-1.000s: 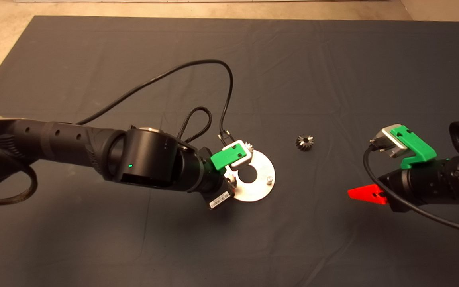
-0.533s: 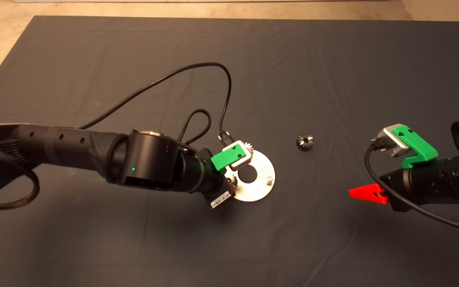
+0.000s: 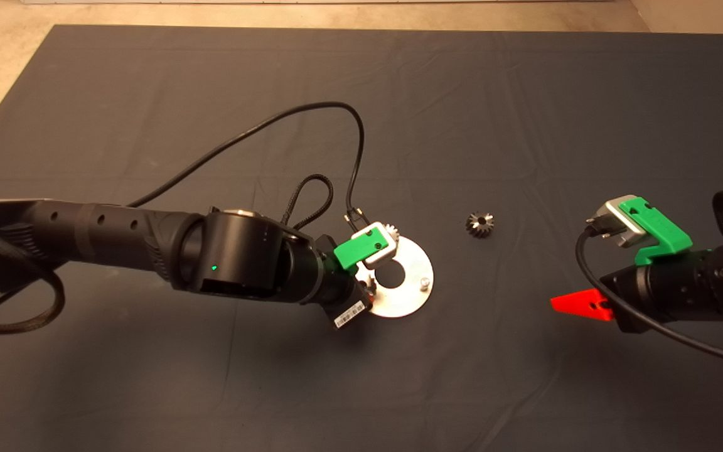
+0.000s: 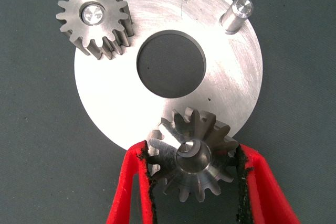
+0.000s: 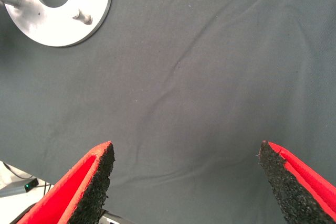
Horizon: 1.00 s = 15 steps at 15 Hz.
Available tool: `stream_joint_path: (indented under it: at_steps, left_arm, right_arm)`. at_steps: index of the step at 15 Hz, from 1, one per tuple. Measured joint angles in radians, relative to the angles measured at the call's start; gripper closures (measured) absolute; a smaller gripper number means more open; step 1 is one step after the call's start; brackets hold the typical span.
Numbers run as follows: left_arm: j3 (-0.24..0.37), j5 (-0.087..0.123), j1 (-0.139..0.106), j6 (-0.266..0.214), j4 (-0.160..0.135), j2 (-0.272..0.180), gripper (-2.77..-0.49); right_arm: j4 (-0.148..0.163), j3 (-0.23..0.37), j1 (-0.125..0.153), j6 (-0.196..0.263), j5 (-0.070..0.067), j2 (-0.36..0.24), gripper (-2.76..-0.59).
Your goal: Install three planetary gears onto the carrier pins
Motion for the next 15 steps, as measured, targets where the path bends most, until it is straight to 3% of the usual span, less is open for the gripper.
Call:
stream_joint_path:
  at_steps: [15]
  left_arm:
    - [-0.011, -0.017, 0.028, 0.0, 0.023, 0.003, -0.6]
  right_arm:
    - [0.0, 0.0, 0.0, 0.0, 0.0, -0.005, -2.05]
